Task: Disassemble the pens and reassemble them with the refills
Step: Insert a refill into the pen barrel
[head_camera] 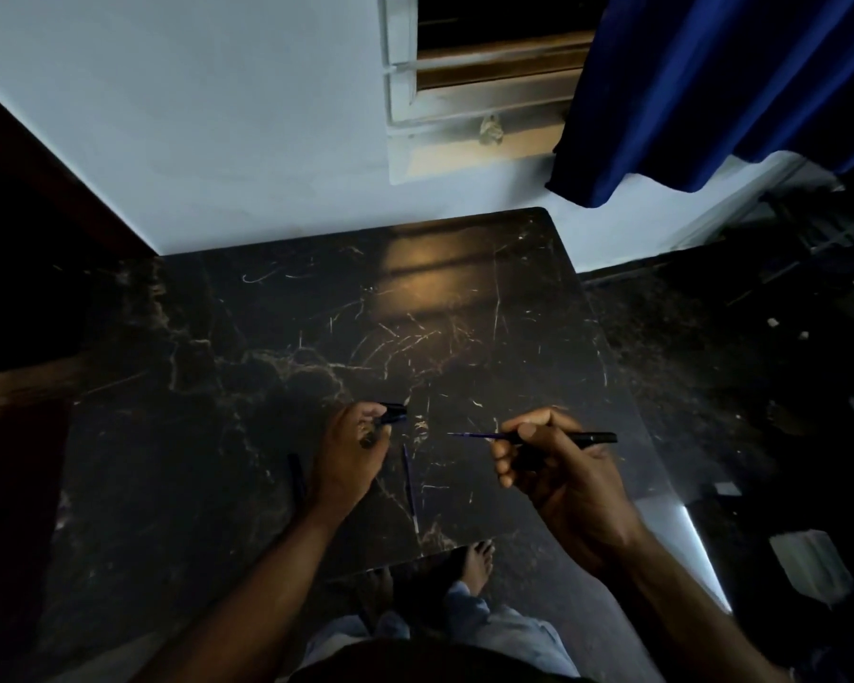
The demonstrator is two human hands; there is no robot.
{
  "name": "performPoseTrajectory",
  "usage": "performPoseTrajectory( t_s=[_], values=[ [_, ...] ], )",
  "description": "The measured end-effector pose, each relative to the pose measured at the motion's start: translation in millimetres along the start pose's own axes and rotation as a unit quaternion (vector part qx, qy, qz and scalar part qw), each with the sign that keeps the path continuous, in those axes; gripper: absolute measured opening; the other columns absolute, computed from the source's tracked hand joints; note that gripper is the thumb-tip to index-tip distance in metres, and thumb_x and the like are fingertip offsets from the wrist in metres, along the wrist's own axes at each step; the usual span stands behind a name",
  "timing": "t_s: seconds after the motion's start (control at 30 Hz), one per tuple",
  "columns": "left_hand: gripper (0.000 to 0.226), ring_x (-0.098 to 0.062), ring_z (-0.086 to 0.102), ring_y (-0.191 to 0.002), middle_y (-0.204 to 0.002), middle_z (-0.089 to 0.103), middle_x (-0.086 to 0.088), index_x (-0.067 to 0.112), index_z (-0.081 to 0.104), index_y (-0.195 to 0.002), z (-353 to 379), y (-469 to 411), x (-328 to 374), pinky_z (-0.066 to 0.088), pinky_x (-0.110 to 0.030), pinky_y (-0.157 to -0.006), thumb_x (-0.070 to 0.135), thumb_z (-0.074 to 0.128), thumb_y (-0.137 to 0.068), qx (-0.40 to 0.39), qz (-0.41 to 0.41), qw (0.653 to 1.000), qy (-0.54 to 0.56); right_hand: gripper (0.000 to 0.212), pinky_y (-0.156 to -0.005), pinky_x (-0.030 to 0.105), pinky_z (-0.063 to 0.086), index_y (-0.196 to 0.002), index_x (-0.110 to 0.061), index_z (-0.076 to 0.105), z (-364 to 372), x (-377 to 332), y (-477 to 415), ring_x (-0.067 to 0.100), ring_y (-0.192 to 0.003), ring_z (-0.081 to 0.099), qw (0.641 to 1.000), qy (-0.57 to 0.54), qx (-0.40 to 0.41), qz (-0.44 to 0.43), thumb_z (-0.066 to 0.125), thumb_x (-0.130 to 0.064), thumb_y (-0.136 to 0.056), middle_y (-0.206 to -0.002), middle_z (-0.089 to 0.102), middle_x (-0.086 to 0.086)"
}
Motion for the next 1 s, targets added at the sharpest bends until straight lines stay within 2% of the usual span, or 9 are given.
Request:
performPoseTrajectory(
  t_s=[0.1, 0.17, 0.23, 0.43, 0.6, 0.77, 0.83, 0.9, 1.0],
  values=[
    [0.027, -0.007, 0.074, -0.088, -0.094, 0.078, 0.000, 0.035, 0.075, -0.108, -11, 1, 50, 0.062, -0.040, -0.081, 0.014, 0.080, -0.091, -0.076, -0.080, 0.973, 0.202, 0.020, -0.064, 0.034, 0.058, -0.098, 0.004, 0.071, 2, -1, -3, 0.028, -0.074, 0.067, 1.000, -0.016, 0.004, -0.007, 0.068, -0.013, -0.088, -0.086, 0.068, 0.025],
    [0.034, -0.016, 0.077, -0.099, -0.105, 0.079, -0.006, 0.030, 0.076, -0.120, -20, 8, 87, 0.064, -0.037, -0.080, 0.034, 0.085, -0.087, -0.190, -0.072, 0.924, 0.325, 0.019, -0.065, 0.033, 0.058, -0.100, 0.003, 0.070, 4, 0, -6, 0.027, -0.075, 0.068, 0.999, -0.032, 0.005, -0.015, 0.067, -0.012, -0.088, -0.087, 0.068, 0.024],
    [0.040, -0.022, 0.077, -0.104, -0.113, 0.080, -0.009, 0.021, 0.077, -0.124, -26, 20, 120, 0.063, -0.033, -0.079, 0.034, 0.086, -0.087, -0.261, -0.074, 0.874, 0.402, 0.014, -0.065, 0.032, 0.058, -0.098, 0.002, 0.071, 9, 1, -11, 0.026, -0.076, 0.068, 0.998, -0.052, 0.004, -0.025, 0.063, -0.008, -0.093, -0.086, 0.069, 0.022],
    [0.011, -0.017, 0.077, -0.078, -0.088, 0.080, -0.007, 0.021, 0.085, -0.094, -36, 29, 155, 0.061, -0.027, -0.065, 0.021, 0.081, -0.084, -0.153, -0.148, 0.848, 0.485, 0.018, -0.065, 0.032, 0.058, -0.101, 0.002, 0.070, 24, 0, -22, 0.024, -0.076, 0.068, 0.998, -0.056, -0.019, -0.037, 0.065, -0.012, -0.091, -0.085, 0.069, 0.019],
    [0.006, -0.012, 0.074, -0.070, -0.082, 0.079, -0.003, 0.020, 0.085, -0.091, -54, 20, 145, 0.060, -0.025, -0.058, 0.016, 0.084, -0.087, -0.134, -0.114, 0.869, 0.462, 0.019, -0.064, 0.031, 0.058, -0.102, 0.003, 0.069, 22, 4, -21, 0.024, -0.074, 0.068, 0.998, -0.061, -0.018, -0.022, 0.065, -0.012, -0.091, -0.086, 0.070, 0.021],
    [0.004, -0.006, 0.073, -0.069, -0.082, 0.079, 0.002, 0.015, 0.077, -0.095, -84, -28, 93, 0.061, -0.018, -0.058, 0.015, 0.074, -0.094, 0.028, -0.164, 0.853, 0.494, 0.015, -0.064, 0.032, 0.057, -0.100, 0.003, 0.069, 7, 7, -21, 0.026, -0.074, 0.067, 0.996, -0.090, 0.002, -0.013, 0.058, -0.006, -0.096, -0.087, 0.068, 0.021],
    [0.009, -0.008, 0.075, -0.073, -0.084, 0.080, 0.002, 0.012, 0.075, -0.099, -82, -47, 64, 0.062, -0.018, -0.062, 0.004, 0.071, -0.098, 0.035, -0.166, 0.897, 0.409, 0.015, -0.065, 0.032, 0.057, -0.099, 0.002, 0.070, -1, 8, -17, 0.026, -0.074, 0.066, 0.996, -0.090, 0.010, -0.005, 0.061, -0.009, -0.093, -0.087, 0.068, 0.021],
    [0.012, -0.020, 0.075, -0.087, -0.091, 0.080, -0.004, 0.009, 0.076, -0.103, -67, -62, 43, 0.062, -0.017, -0.066, -0.001, 0.073, -0.096, -0.005, -0.152, 0.946, 0.286, 0.016, -0.065, 0.032, 0.057, -0.098, 0.001, 0.072, -7, 8, -13, 0.025, -0.074, 0.066, 0.996, -0.087, 0.021, 0.001, 0.064, -0.011, -0.091, -0.087, 0.068, 0.021],
    [0.013, -0.032, 0.074, -0.101, -0.100, 0.077, -0.010, 0.002, 0.076, -0.104, -38, -82, 25, 0.063, -0.017, -0.074, -0.003, 0.077, -0.092, -0.088, -0.105, 0.981, 0.134, 0.016, -0.065, 0.032, 0.057, -0.096, -0.001, 0.073, -14, 7, -7, 0.024, -0.073, 0.066, 0.997, -0.075, 0.037, 0.001, 0.064, -0.013, -0.089, -0.086, 0.069, 0.020]
  ],
)
Point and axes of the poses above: each hand's wrist, its own y-axis away from the middle knuckle, its own z-axis out of the palm, x = y × z, the point moved 2 cm from there along -y, towards the middle knuckle
